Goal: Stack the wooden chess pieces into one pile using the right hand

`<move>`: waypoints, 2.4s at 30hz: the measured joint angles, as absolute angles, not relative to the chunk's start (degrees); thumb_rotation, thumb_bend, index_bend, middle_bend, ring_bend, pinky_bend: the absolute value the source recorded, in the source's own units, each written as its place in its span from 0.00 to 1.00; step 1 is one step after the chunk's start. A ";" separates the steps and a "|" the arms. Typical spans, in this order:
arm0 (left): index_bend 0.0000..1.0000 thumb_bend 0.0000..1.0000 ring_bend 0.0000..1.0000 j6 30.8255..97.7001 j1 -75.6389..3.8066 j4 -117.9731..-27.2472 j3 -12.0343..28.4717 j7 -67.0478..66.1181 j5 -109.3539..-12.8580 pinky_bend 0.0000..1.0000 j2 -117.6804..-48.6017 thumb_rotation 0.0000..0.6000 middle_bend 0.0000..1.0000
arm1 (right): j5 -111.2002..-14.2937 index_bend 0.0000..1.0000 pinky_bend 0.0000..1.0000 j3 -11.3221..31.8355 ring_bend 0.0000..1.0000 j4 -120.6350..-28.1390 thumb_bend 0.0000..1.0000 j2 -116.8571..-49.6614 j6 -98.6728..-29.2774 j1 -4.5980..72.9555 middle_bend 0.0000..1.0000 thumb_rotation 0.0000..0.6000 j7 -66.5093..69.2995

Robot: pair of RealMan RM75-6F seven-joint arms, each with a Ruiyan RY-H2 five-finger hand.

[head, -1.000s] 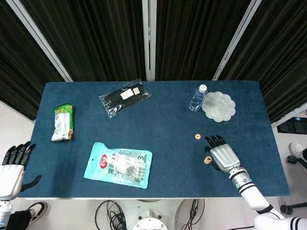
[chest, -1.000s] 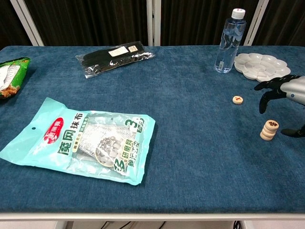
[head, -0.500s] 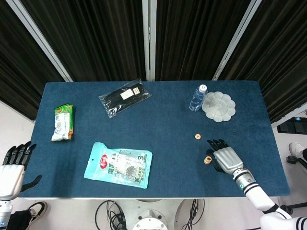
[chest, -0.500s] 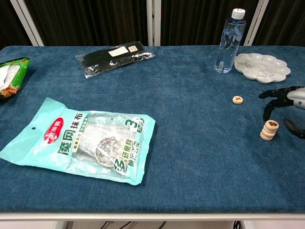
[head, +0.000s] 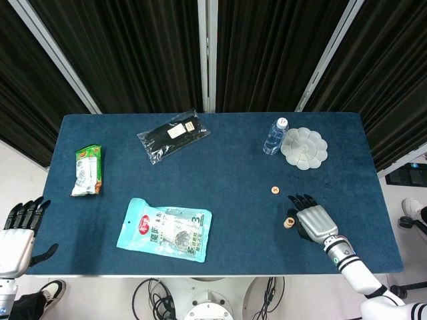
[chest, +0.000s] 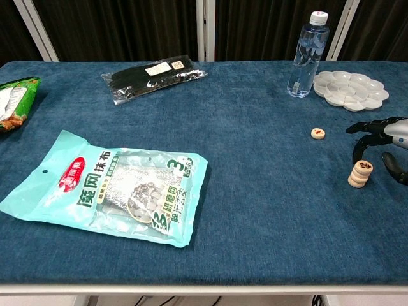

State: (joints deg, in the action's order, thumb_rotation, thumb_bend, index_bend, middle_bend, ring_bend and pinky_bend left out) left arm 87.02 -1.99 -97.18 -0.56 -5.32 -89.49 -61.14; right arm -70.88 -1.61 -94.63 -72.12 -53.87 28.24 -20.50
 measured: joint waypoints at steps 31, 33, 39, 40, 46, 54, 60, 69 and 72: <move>0.04 0.19 0.00 86.99 -2.02 -97.25 -0.63 -5.35 -89.58 0.00 -61.09 1.00 0.00 | -70.22 0.37 0.00 -1.64 0.00 -95.52 0.86 -72.04 -54.63 27.91 0.01 0.82 -21.86; 0.04 0.19 0.00 87.04 -2.00 -97.27 -0.61 -5.33 -89.57 0.00 -61.08 1.00 0.00 | -70.16 0.36 0.00 -1.37 0.00 -95.52 0.86 -71.94 -54.96 27.87 0.01 0.82 -21.77; 0.04 0.19 0.00 87.11 -2.00 -97.23 -0.58 -5.36 -89.60 0.00 -61.15 1.00 0.00 | -71.10 0.30 0.00 1.10 0.00 -95.47 0.63 -71.58 -57.31 28.12 0.01 0.99 -20.24; 0.04 0.19 0.00 87.08 -2.01 -97.23 -0.58 -5.42 -89.61 0.00 -61.16 1.00 0.00 | -71.33 0.28 0.00 1.63 0.00 -95.35 0.52 -71.59 -57.61 28.34 0.01 1.00 -20.21; 0.04 0.19 0.00 87.09 -1.99 -97.19 -0.53 -5.31 -89.45 0.00 -61.16 1.00 0.00 | -70.36 0.17 0.00 3.91 0.00 -93.72 0.10 -72.54 -57.33 30.98 0.00 1.00 -25.05; 0.04 0.19 0.00 86.84 -2.07 -96.86 -0.48 -4.70 -89.20 0.00 -61.12 1.00 0.00 | -58.58 0.19 0.00 6.55 0.00 -89.28 0.03 -76.26 -52.29 37.36 0.01 1.00 -36.17; 0.04 0.19 0.00 86.69 -2.12 -96.66 -0.44 -4.45 -89.04 0.00 -61.15 1.00 0.00 | -54.76 0.29 0.00 8.20 0.00 -82.28 0.04 -82.48 -52.05 39.75 0.04 1.00 -36.80; 0.04 0.19 0.00 86.60 -2.16 -96.58 -0.46 -4.41 -89.00 0.00 -61.16 1.00 0.00 | -53.67 0.34 0.00 8.35 0.00 -76.64 0.06 -87.89 -52.29 41.54 0.06 1.00 -36.04; 0.04 0.19 0.00 86.64 -2.13 -96.55 -0.44 -4.29 -88.96 0.00 -61.12 1.00 0.00 | -53.40 0.37 0.00 8.26 0.00 -75.67 0.07 -88.81 -52.28 41.81 0.07 1.00 -35.95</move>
State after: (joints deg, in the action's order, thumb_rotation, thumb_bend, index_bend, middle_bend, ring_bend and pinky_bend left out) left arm 86.64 -2.13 -96.55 -0.44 -4.29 -88.96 -61.12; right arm -53.40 8.26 -75.67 -88.81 -52.28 41.81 -35.95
